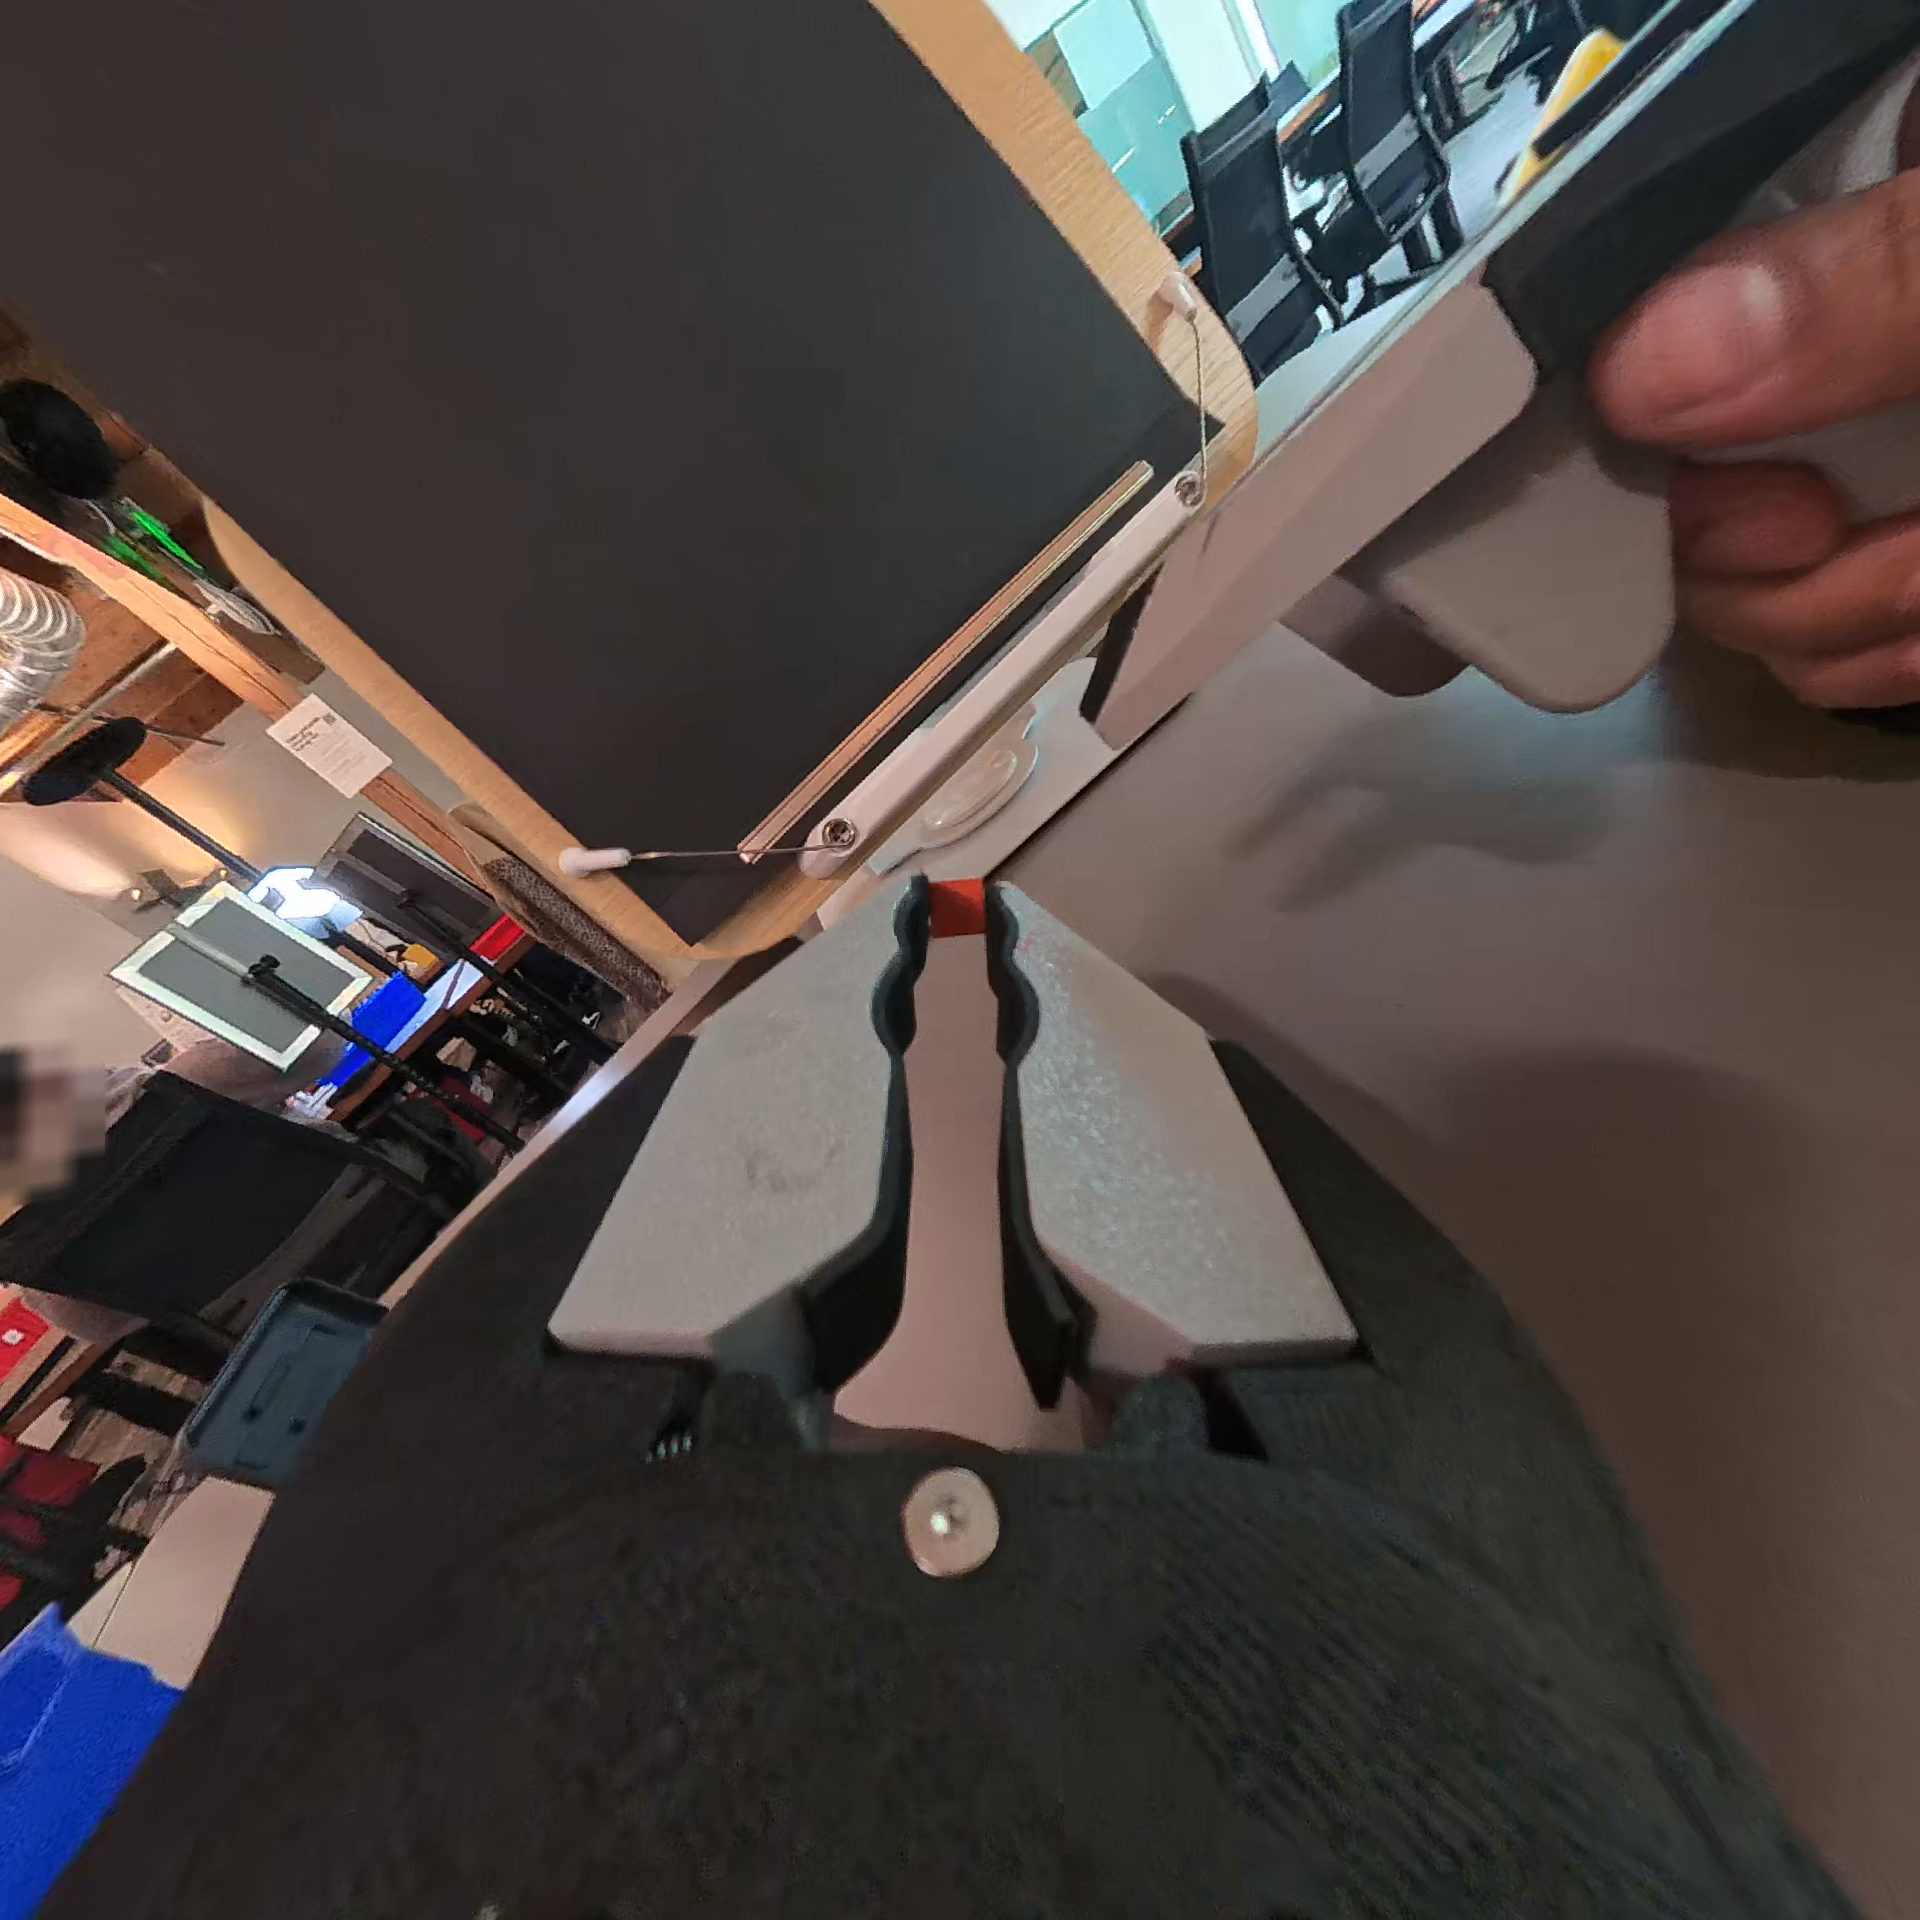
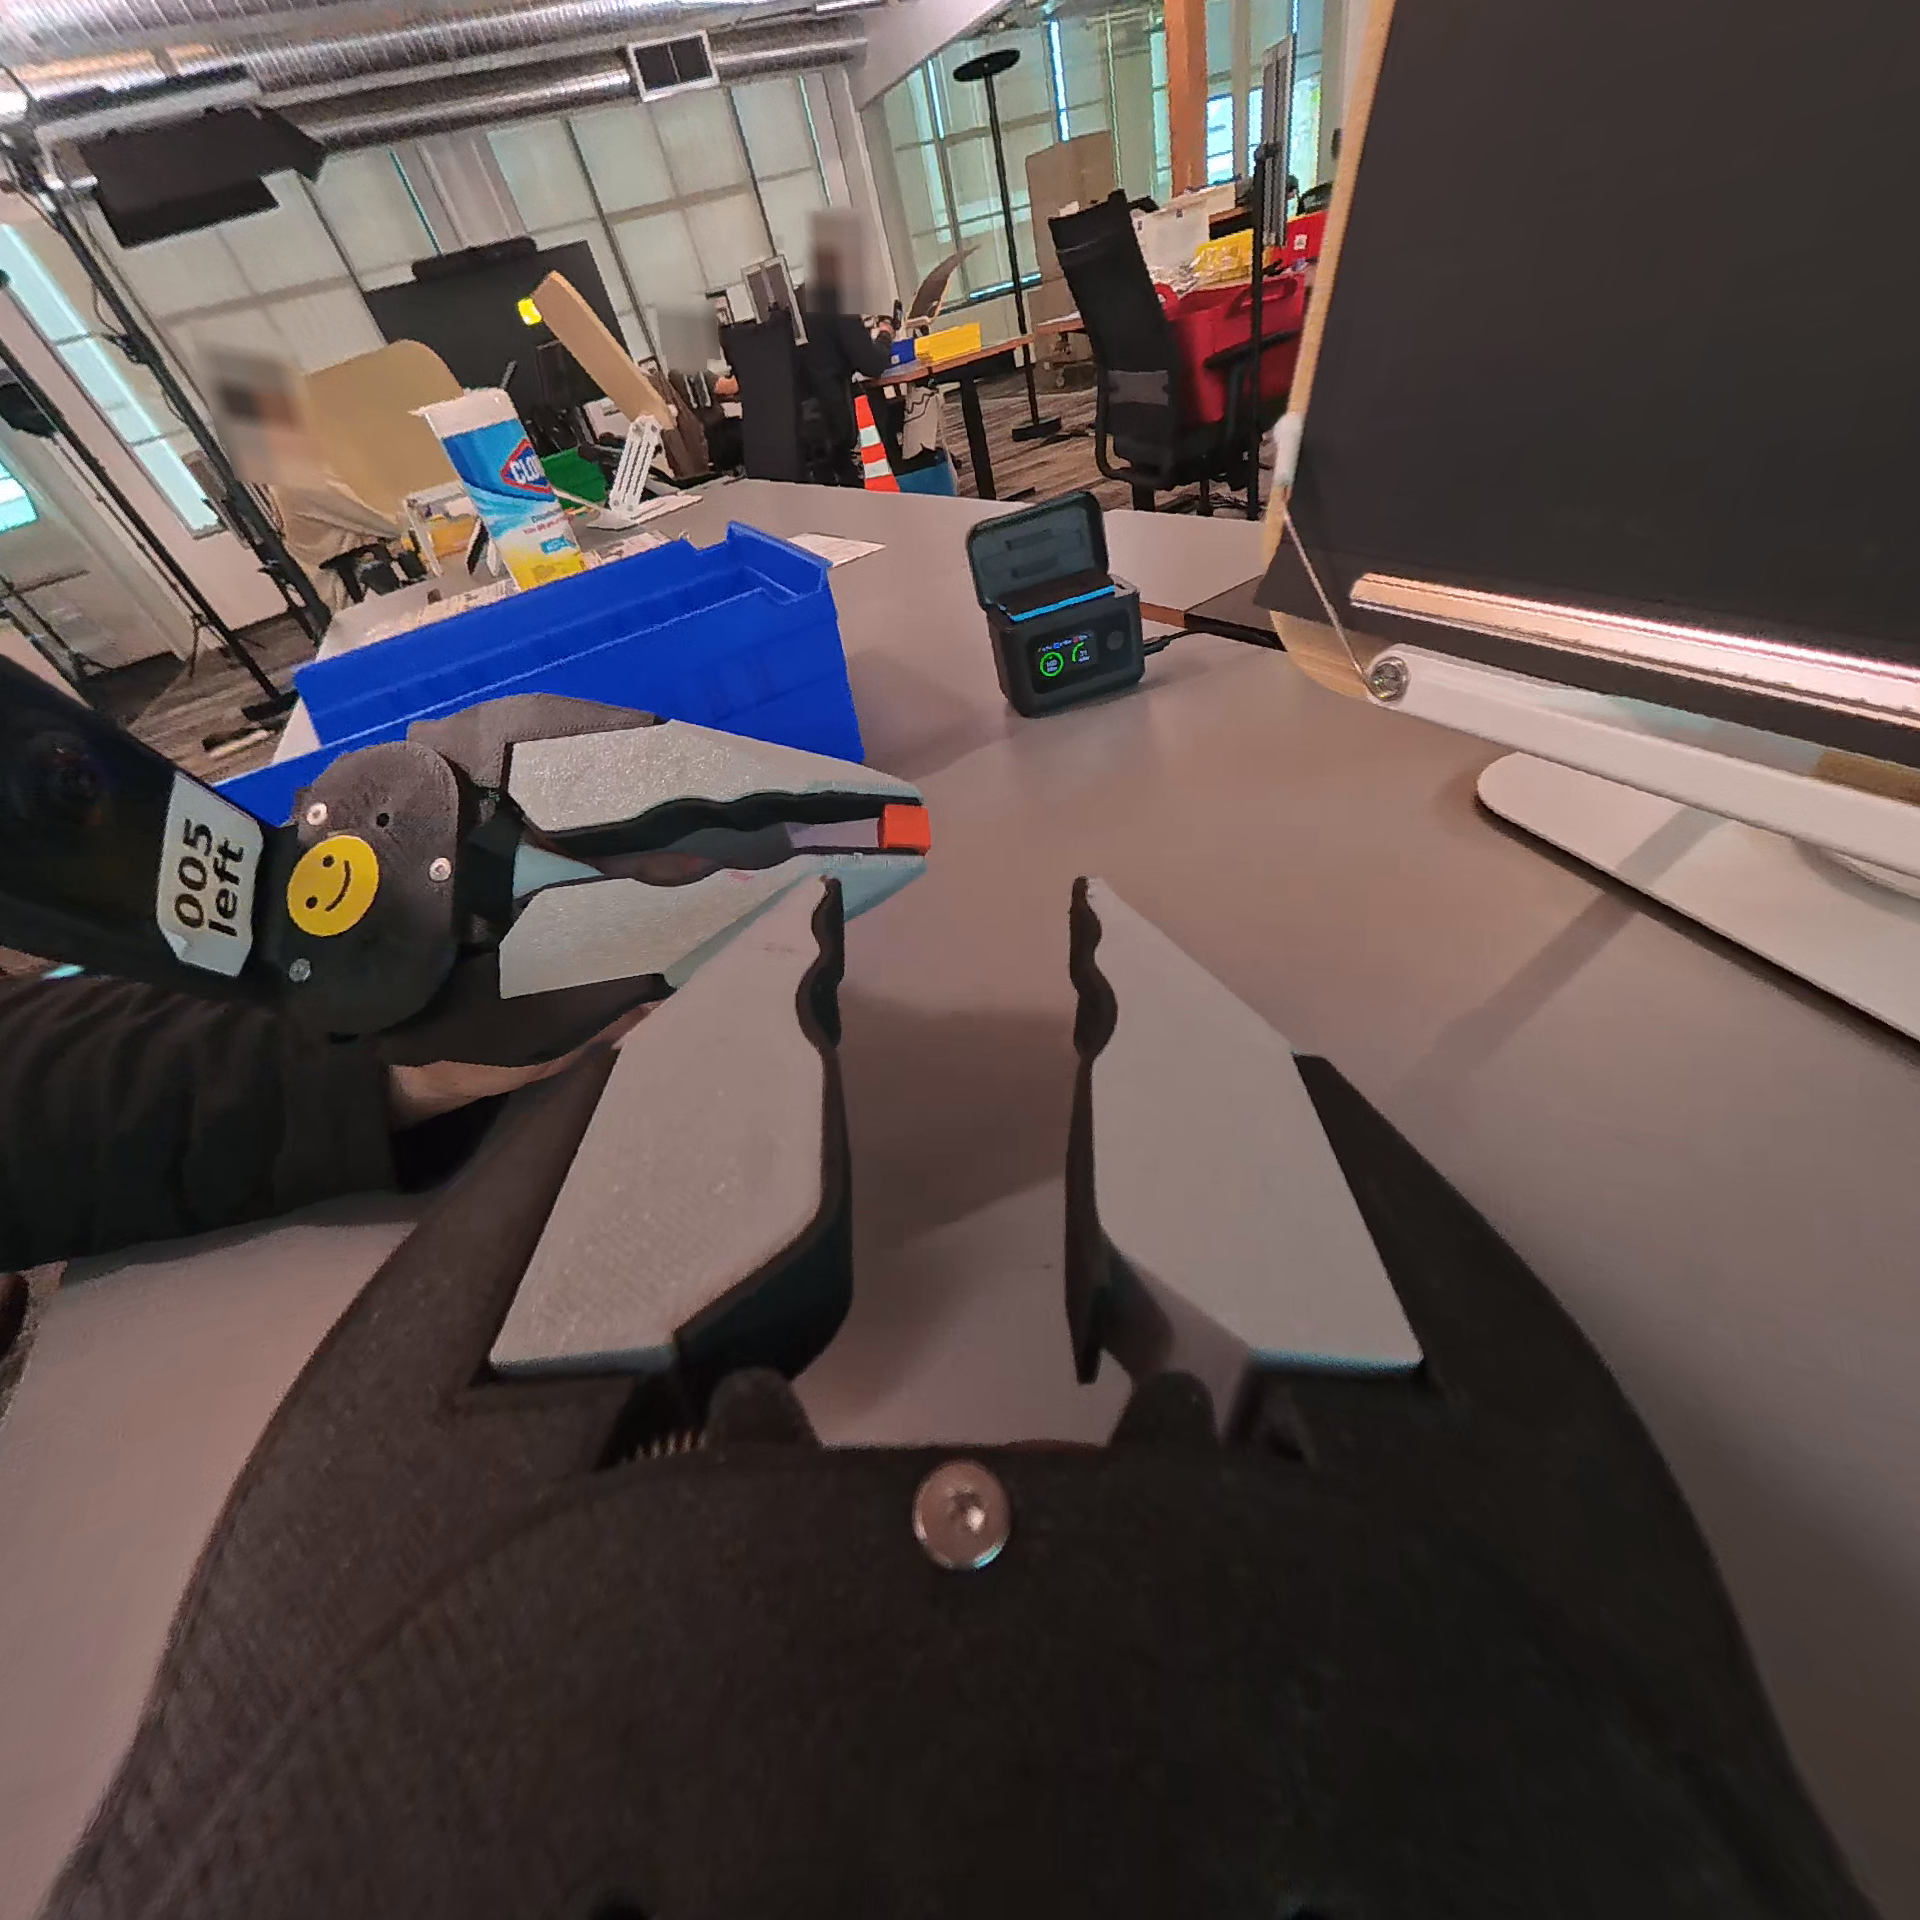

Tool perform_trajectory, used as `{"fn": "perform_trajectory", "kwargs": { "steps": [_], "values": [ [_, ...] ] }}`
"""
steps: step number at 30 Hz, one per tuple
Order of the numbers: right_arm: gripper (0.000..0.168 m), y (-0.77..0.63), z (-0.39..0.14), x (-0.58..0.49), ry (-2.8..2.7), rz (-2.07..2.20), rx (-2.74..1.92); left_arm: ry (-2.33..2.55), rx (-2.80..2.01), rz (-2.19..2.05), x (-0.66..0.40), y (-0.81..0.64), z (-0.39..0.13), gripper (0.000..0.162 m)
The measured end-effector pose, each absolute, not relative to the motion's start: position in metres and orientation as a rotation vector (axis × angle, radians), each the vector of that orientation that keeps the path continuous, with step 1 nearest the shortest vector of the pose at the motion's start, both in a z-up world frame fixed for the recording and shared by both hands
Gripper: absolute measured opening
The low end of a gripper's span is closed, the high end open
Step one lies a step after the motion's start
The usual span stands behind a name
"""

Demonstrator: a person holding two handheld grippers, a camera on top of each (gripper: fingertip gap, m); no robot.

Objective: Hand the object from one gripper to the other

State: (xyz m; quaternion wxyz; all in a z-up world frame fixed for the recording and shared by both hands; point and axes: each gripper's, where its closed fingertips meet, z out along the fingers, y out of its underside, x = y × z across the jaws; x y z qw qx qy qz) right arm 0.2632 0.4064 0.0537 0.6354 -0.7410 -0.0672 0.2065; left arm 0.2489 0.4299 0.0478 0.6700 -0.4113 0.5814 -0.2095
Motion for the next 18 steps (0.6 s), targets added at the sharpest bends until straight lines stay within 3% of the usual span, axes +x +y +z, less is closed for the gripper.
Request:
{"fn": "perform_trajectory", "kwargs": {
  "steps": [18],
  "values": [
    [0.039,0.387,0.063,0.239,-0.202,0.827,-1.686,1.391,-0.527,-0.570,0.240,0.393,0.067,0.008]
  ]
}}
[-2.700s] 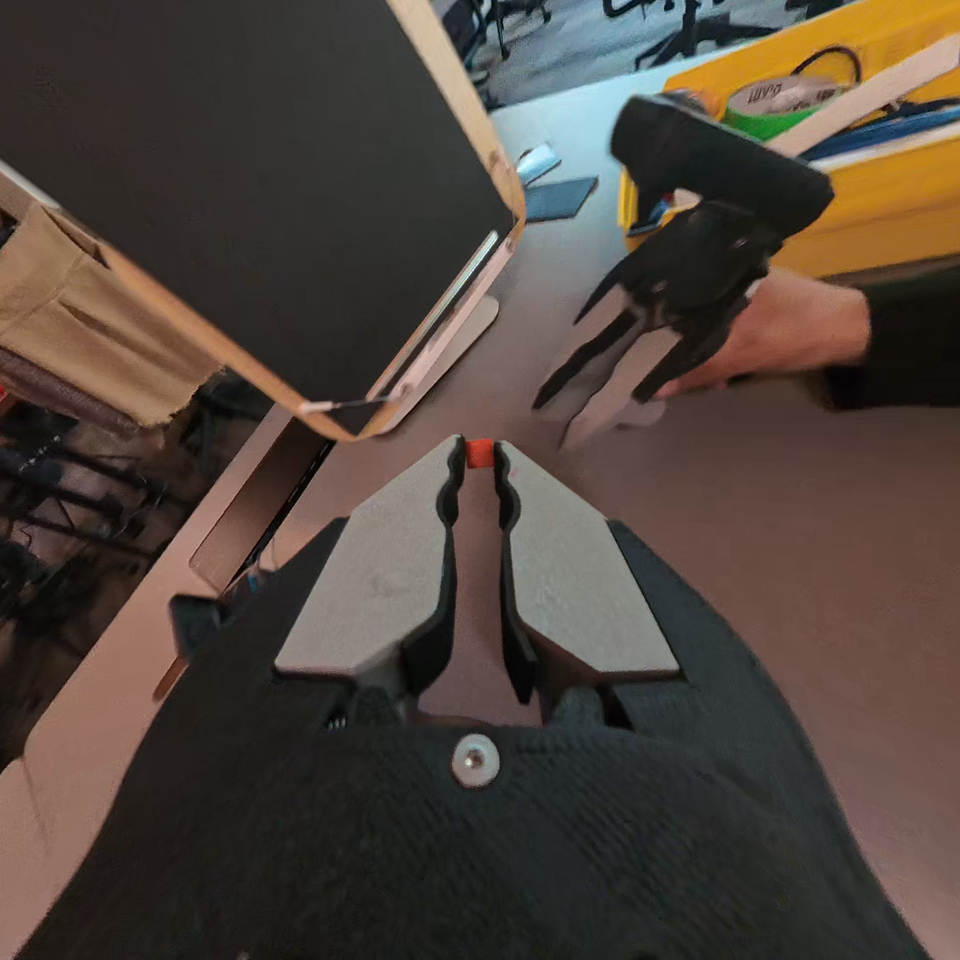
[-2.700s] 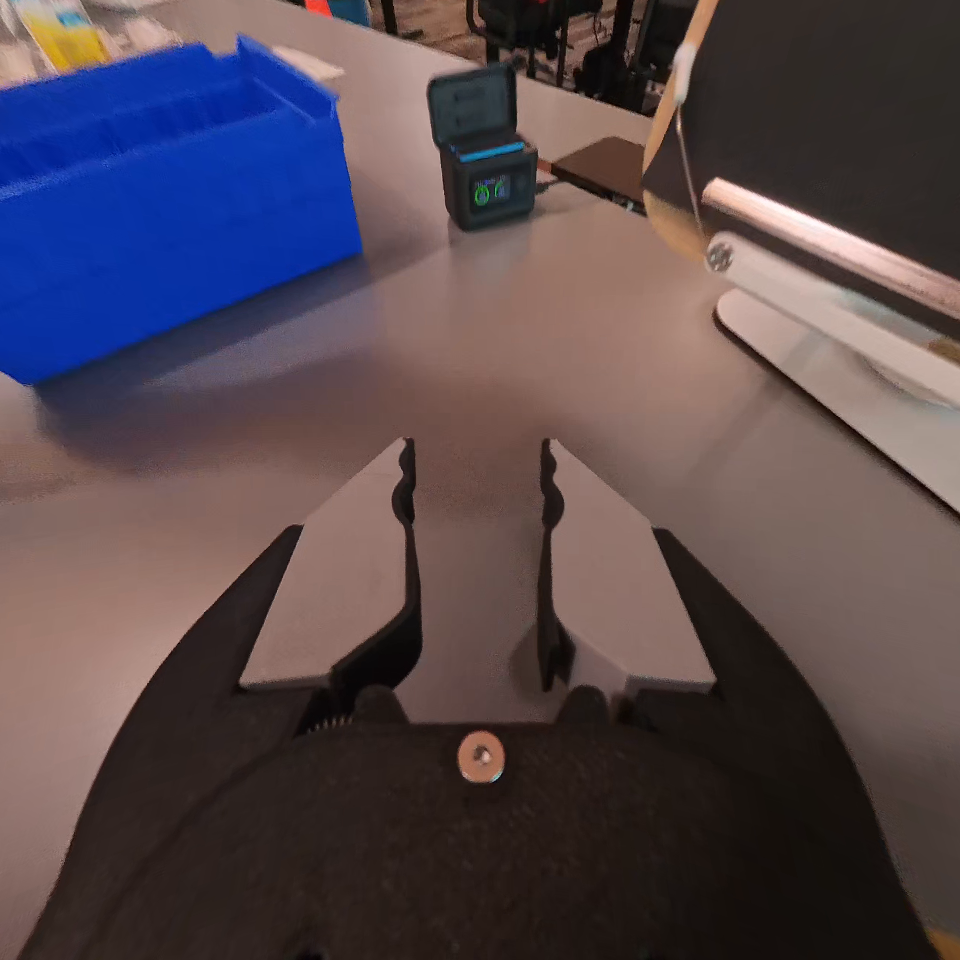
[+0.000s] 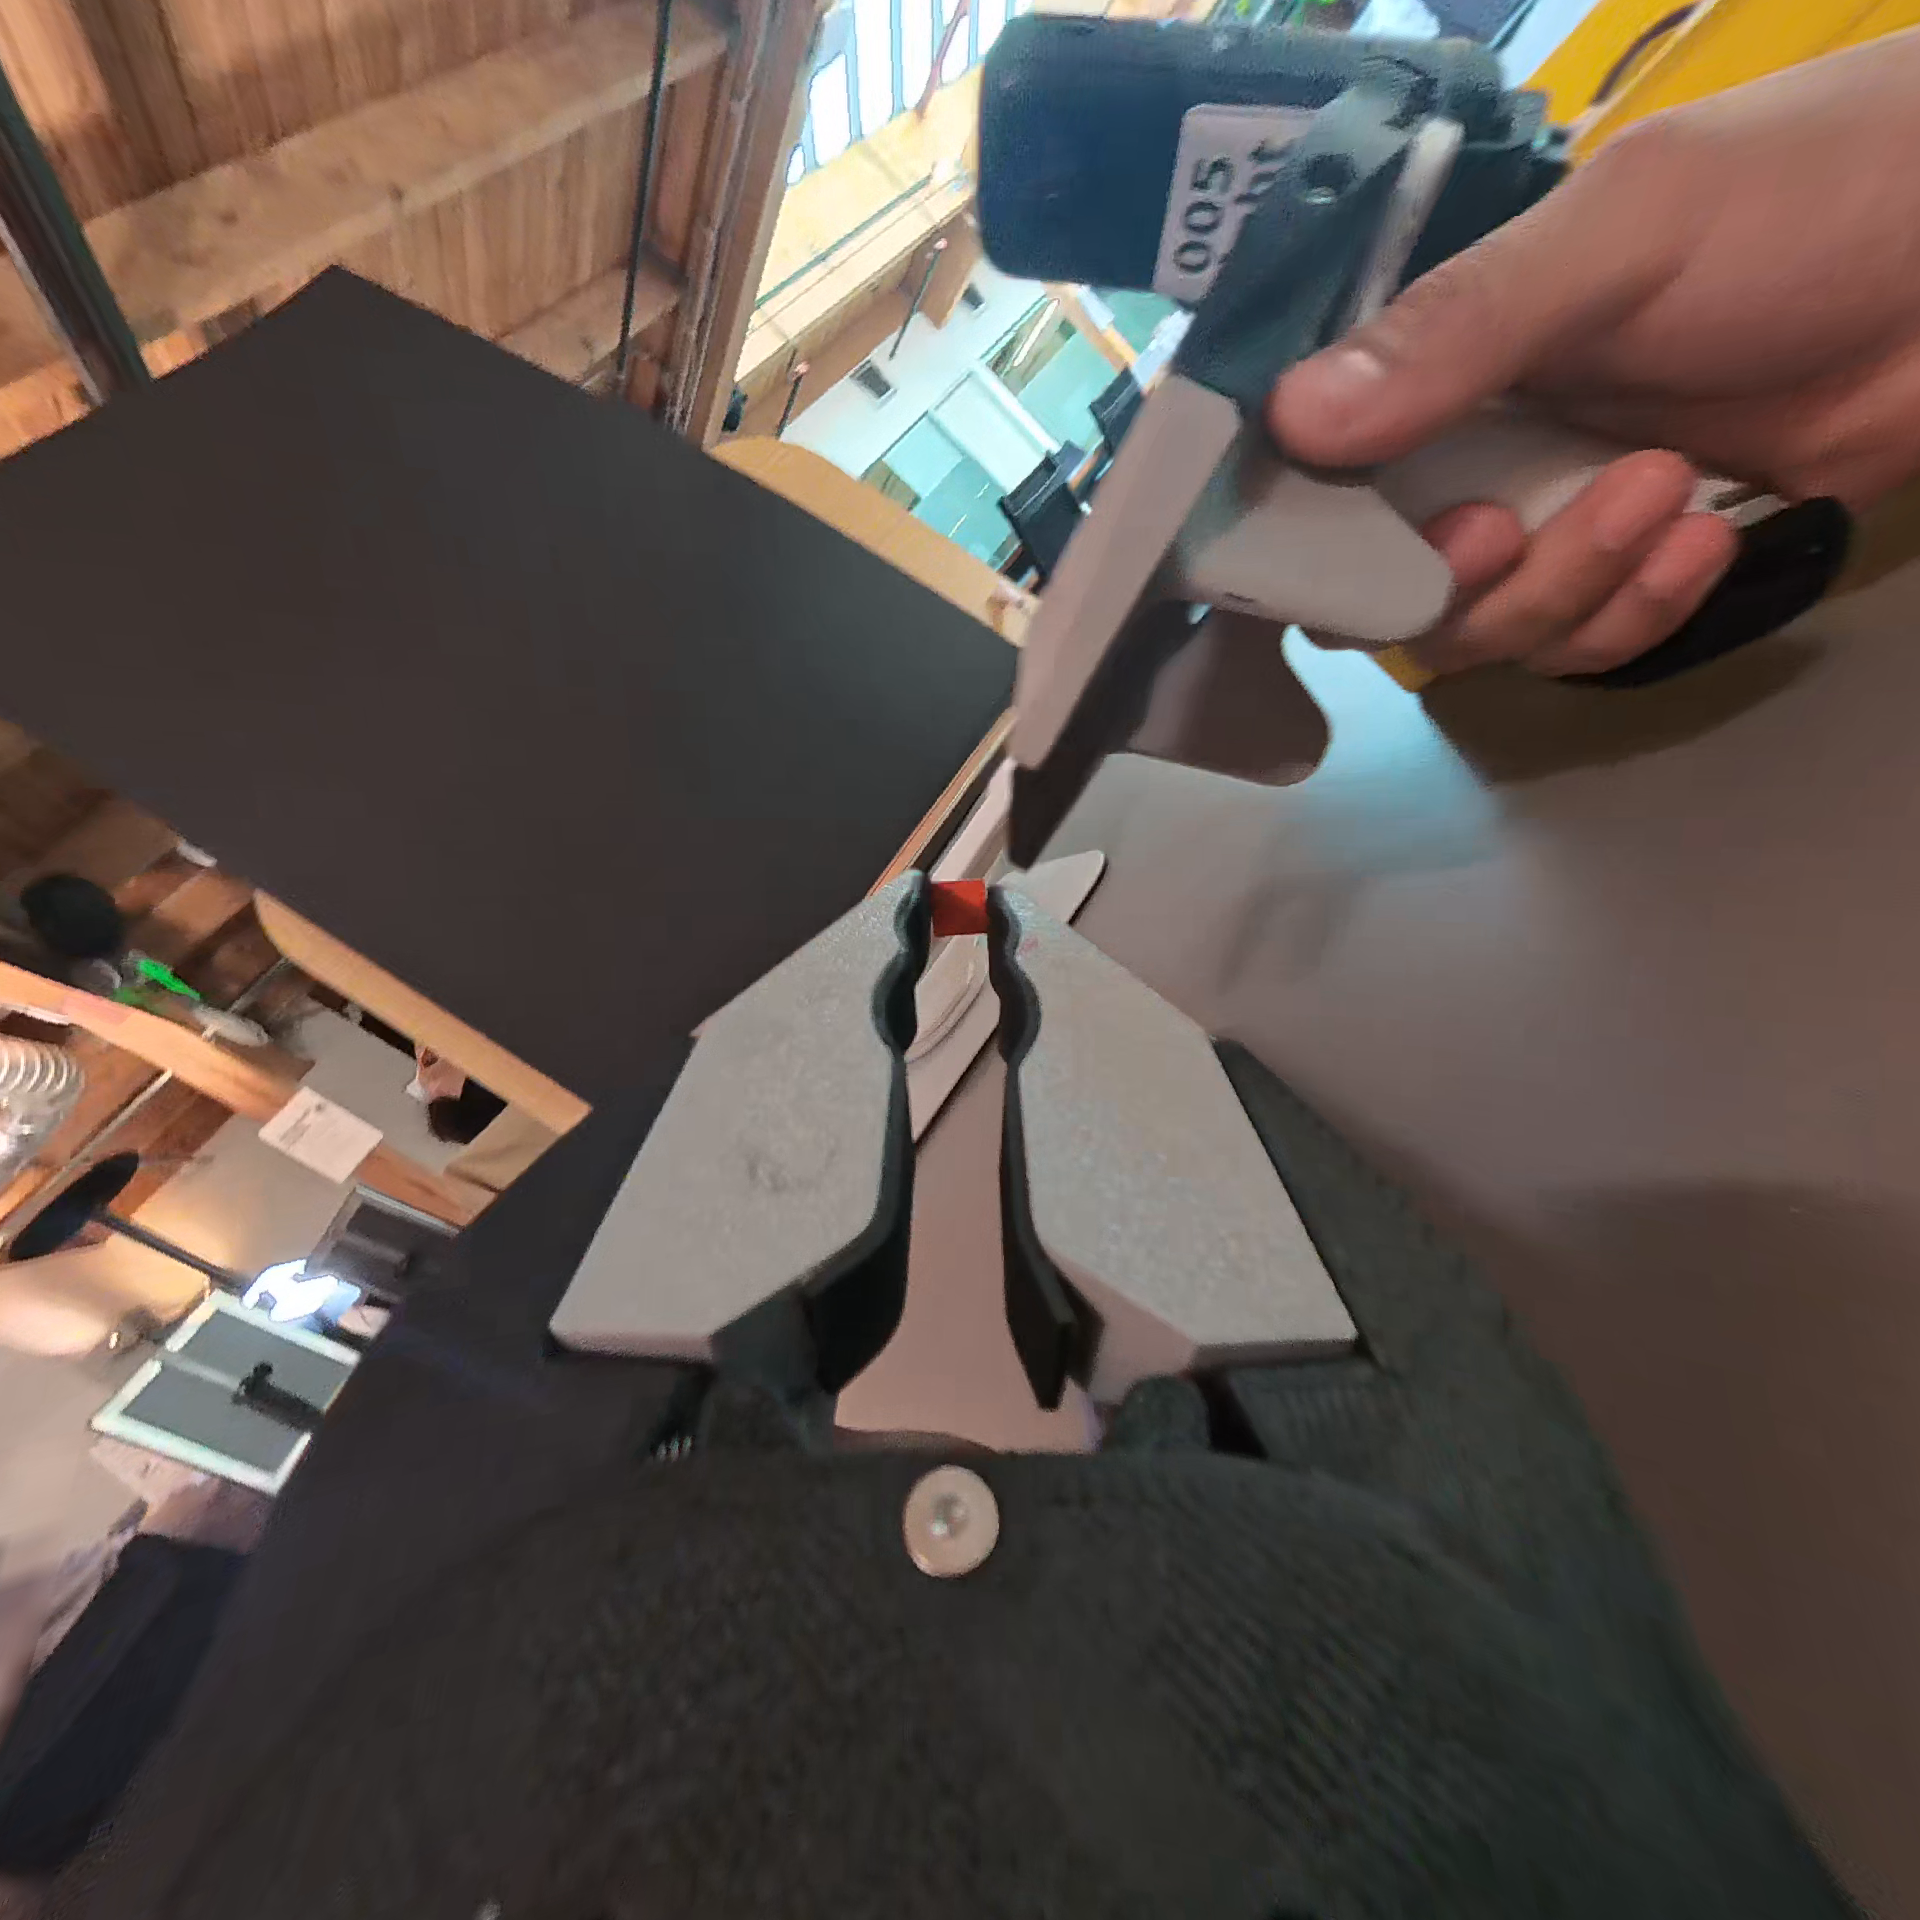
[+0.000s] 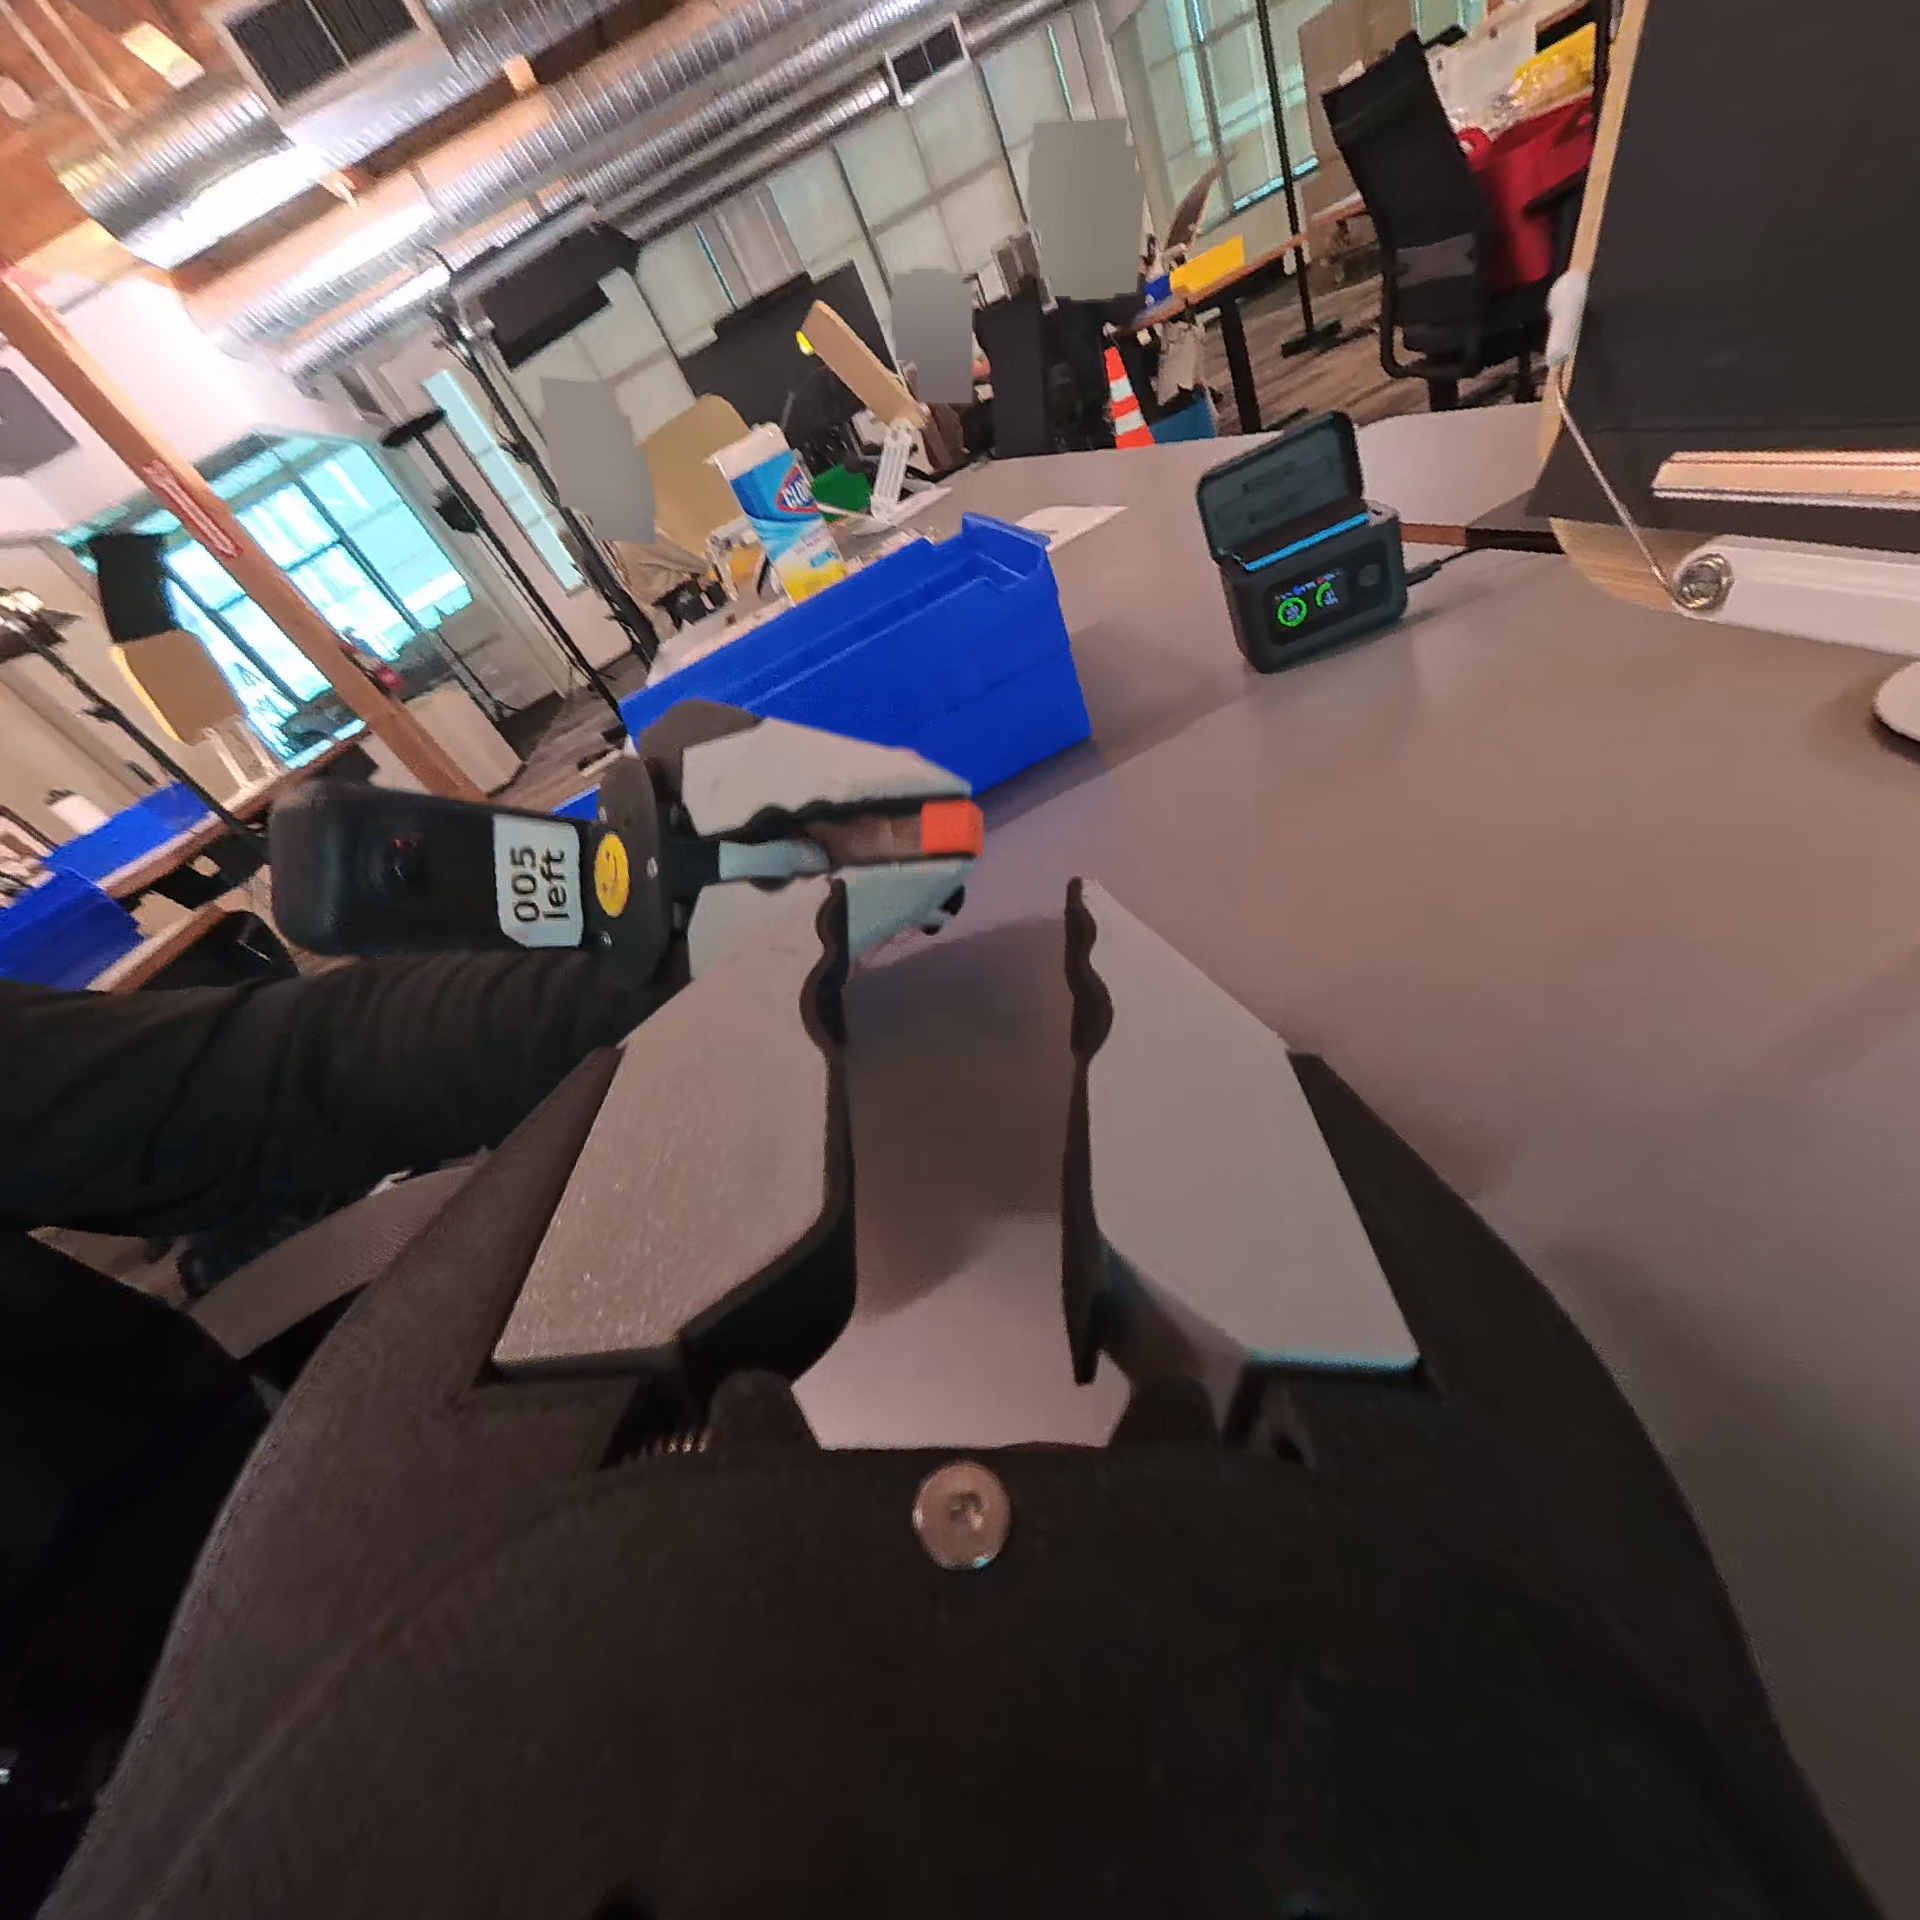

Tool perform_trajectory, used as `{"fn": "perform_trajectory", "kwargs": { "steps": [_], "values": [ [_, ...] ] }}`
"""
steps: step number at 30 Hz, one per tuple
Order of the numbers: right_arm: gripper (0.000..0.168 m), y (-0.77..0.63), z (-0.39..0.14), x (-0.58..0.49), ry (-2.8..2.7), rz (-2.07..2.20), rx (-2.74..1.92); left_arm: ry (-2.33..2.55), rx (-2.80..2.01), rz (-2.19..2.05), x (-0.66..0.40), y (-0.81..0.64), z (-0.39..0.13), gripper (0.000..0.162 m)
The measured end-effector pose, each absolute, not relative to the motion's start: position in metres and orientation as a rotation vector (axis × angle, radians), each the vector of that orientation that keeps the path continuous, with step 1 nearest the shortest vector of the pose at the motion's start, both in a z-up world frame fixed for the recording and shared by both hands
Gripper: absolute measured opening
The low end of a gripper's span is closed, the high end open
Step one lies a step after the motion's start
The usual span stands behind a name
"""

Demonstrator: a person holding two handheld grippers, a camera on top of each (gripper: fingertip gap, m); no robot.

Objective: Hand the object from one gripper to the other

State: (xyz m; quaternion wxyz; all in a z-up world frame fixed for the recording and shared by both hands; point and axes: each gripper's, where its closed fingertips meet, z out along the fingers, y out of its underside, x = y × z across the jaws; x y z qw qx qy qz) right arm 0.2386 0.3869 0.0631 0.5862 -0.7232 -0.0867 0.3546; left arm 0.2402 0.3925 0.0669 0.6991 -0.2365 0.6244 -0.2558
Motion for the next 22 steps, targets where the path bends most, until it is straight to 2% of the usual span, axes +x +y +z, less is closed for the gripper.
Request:
{"fn": "perform_trajectory", "kwargs": {
  "steps": [9,11,15,18,22],
  "values": [
    [0.032,0.381,0.057,0.222,-0.259,0.928,-1.718,1.450,-0.442,-0.522,0.246,0.371,0.059,0.008],
    [0.020,0.382,0.052,0.219,-0.284,0.901,-1.748,1.457,-0.438,-0.507,0.250,0.371,0.058,0.008],
    [0.009,0.384,0.051,0.222,-0.308,0.780,-1.763,1.445,-0.453,-0.507,0.252,0.367,0.059,0.008],
    [0.009,0.387,0.050,0.233,-0.330,0.569,-1.778,1.491,-0.547,-0.596,0.247,0.367,0.052,0.010],
    [0.008,0.389,0.047,0.254,-0.488,-0.021,-1.799,1.614,-0.867,-0.934,0.240,0.372,0.034,0.026]
  ]
}}
